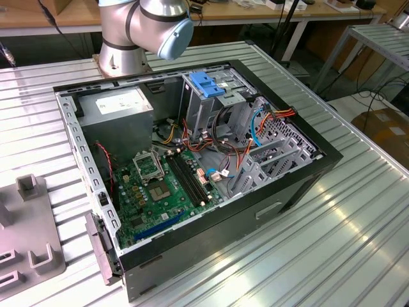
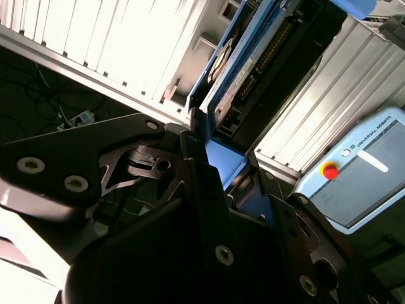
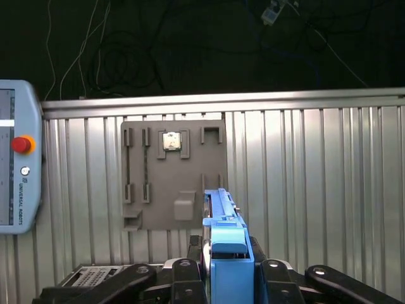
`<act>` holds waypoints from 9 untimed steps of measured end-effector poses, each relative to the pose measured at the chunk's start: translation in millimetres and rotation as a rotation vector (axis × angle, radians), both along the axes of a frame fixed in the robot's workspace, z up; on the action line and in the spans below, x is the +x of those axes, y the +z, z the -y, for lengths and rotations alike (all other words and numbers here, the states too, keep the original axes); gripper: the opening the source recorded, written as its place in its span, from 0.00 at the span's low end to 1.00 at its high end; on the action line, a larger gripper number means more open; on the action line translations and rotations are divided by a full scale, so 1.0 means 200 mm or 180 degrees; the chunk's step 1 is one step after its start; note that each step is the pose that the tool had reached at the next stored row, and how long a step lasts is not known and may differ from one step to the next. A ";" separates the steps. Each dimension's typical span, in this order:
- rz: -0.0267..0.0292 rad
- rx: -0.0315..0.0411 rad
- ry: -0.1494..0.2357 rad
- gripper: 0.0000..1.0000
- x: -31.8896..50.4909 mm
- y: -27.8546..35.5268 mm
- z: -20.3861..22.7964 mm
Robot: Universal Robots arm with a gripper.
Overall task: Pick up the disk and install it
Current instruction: 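Pick up the disk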
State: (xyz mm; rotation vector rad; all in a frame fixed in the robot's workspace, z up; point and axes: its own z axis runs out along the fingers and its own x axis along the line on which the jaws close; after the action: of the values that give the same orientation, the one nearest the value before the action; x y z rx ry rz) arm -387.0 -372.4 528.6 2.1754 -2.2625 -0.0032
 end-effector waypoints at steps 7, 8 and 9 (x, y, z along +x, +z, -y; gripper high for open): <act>0.0000 0.0000 0.0000 0.37 0.037 0.000 0.000; 0.0000 0.0000 0.0000 0.37 0.041 0.000 0.000; 0.0000 0.0000 0.0000 0.37 0.046 0.000 0.000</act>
State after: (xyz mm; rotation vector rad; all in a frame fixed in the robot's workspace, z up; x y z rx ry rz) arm -377.9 -372.4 528.6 2.1753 -2.2625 -0.0032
